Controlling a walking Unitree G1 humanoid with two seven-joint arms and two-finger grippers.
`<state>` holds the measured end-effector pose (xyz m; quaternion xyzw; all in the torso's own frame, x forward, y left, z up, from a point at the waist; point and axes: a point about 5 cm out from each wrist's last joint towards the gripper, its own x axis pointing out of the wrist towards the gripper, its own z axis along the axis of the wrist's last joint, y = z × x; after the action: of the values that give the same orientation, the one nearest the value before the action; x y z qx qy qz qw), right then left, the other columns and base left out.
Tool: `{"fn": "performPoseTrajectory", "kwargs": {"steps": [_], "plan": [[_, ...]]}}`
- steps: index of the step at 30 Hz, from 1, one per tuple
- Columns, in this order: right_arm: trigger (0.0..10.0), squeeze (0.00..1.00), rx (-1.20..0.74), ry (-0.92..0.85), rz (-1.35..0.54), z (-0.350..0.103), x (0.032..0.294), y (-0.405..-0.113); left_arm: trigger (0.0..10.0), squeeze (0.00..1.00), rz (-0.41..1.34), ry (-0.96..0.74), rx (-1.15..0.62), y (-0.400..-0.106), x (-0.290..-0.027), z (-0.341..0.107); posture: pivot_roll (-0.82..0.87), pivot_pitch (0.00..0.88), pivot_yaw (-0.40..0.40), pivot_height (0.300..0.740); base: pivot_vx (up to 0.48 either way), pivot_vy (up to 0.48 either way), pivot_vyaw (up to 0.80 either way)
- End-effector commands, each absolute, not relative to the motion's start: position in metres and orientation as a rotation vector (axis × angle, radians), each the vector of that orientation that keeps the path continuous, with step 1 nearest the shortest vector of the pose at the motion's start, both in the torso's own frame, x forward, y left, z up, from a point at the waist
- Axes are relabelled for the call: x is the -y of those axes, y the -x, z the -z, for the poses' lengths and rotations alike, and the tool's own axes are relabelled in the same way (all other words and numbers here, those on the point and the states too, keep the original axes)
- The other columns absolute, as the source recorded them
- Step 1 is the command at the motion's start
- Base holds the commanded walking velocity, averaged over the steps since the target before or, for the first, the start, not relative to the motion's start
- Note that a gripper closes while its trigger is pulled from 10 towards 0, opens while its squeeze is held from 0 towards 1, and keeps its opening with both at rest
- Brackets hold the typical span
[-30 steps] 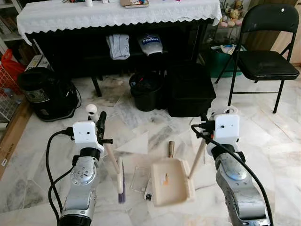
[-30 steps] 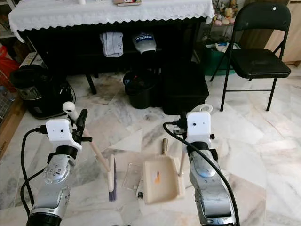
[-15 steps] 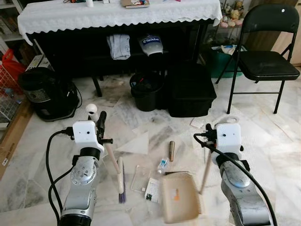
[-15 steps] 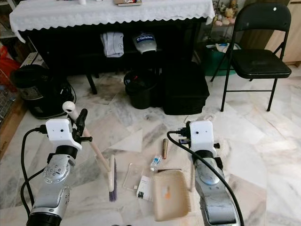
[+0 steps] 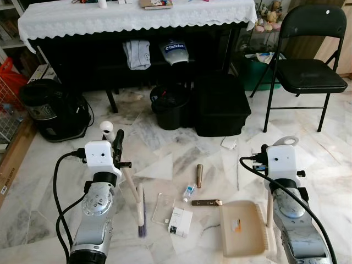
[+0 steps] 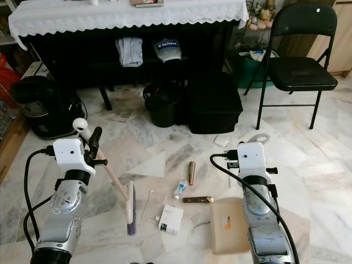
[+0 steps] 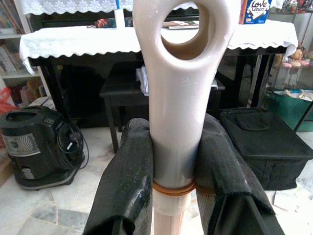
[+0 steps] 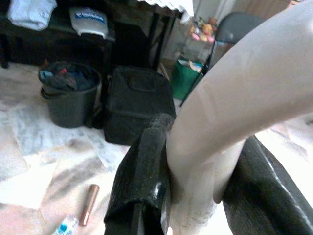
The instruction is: Sweep floor
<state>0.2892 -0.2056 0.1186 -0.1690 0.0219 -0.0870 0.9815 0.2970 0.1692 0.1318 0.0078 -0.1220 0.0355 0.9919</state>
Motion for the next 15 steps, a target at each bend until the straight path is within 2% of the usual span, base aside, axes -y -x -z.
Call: {"fn": "performPoseTrajectory", "kwargs": {"steps": [1,15], "plan": [[10.0,0.0,0.006,0.339,0.165,-0.123,0.206,-0.292,10.0,0.0,-0.078,-0.024,0.286,-0.299,-0.171,-0.139,0.04,0.122,0.037,0.74,0.0,0.0,0.0],[10.0,0.0,0.007,0.263,0.101,-0.111,0.185,-0.301,10.0,0.0,-0.076,-0.028,0.288,-0.299,-0.171,-0.14,0.05,0.126,0.042,0.74,0.0,0.0,0.0]]}}
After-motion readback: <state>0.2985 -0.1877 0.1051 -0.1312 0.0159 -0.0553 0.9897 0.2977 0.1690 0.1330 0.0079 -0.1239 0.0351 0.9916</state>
